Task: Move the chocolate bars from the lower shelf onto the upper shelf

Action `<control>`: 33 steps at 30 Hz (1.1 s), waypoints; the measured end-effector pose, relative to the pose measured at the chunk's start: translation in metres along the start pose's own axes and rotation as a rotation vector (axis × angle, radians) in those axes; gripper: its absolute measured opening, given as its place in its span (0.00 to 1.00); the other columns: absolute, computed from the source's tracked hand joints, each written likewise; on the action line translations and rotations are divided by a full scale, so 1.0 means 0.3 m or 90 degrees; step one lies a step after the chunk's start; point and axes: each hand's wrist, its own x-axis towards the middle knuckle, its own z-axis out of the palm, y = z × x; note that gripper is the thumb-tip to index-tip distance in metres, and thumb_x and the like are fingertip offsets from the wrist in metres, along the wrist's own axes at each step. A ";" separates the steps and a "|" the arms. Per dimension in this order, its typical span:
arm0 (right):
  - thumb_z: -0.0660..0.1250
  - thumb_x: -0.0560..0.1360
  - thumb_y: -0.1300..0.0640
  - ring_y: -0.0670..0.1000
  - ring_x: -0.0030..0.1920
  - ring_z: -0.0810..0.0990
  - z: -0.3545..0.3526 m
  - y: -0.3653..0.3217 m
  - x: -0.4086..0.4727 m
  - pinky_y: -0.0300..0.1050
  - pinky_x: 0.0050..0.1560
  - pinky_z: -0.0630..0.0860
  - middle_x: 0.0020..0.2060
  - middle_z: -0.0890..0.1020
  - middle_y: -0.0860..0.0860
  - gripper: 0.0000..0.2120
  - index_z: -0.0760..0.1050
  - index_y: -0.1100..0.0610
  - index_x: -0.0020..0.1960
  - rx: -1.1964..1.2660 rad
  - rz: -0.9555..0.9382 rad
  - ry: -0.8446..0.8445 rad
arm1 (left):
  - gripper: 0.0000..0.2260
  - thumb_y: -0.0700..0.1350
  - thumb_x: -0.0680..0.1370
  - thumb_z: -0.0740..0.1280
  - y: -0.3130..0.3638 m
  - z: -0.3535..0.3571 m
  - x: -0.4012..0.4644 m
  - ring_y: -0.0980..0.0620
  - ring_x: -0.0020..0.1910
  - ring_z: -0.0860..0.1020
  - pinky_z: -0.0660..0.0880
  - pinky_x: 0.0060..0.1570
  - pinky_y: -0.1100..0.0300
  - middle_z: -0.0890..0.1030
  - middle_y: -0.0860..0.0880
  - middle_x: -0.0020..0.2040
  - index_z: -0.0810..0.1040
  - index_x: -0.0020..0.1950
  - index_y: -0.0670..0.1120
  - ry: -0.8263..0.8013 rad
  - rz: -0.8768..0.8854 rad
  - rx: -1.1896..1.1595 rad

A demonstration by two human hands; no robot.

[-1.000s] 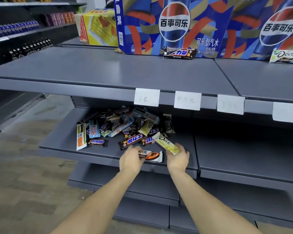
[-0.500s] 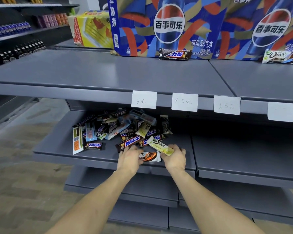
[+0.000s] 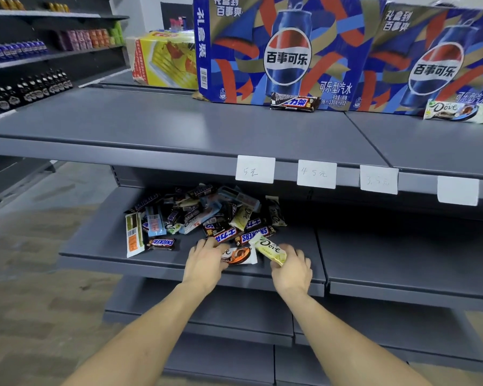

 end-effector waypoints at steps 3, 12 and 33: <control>0.69 0.74 0.55 0.53 0.59 0.71 -0.015 0.003 -0.024 0.49 0.57 0.71 0.58 0.77 0.48 0.22 0.71 0.47 0.68 0.026 -0.019 0.020 | 0.23 0.49 0.78 0.68 -0.012 -0.021 -0.006 0.49 0.64 0.68 0.66 0.63 0.56 0.73 0.52 0.65 0.69 0.72 0.53 0.031 0.013 -0.045; 0.72 0.72 0.62 0.50 0.56 0.72 -0.126 0.048 -0.079 0.46 0.55 0.71 0.53 0.78 0.43 0.21 0.72 0.47 0.60 0.006 -0.054 0.066 | 0.39 0.48 0.70 0.77 -0.059 -0.074 -0.008 0.53 0.57 0.73 0.72 0.50 0.58 0.79 0.57 0.56 0.61 0.76 0.54 0.096 0.011 -0.275; 0.69 0.76 0.50 0.48 0.48 0.79 -0.329 0.318 -0.342 0.43 0.57 0.70 0.50 0.82 0.44 0.19 0.67 0.46 0.65 0.081 -0.030 0.109 | 0.20 0.42 0.70 0.76 0.359 -0.056 -0.232 0.48 0.55 0.75 0.76 0.50 0.56 0.78 0.49 0.55 0.79 0.61 0.45 0.181 0.172 0.016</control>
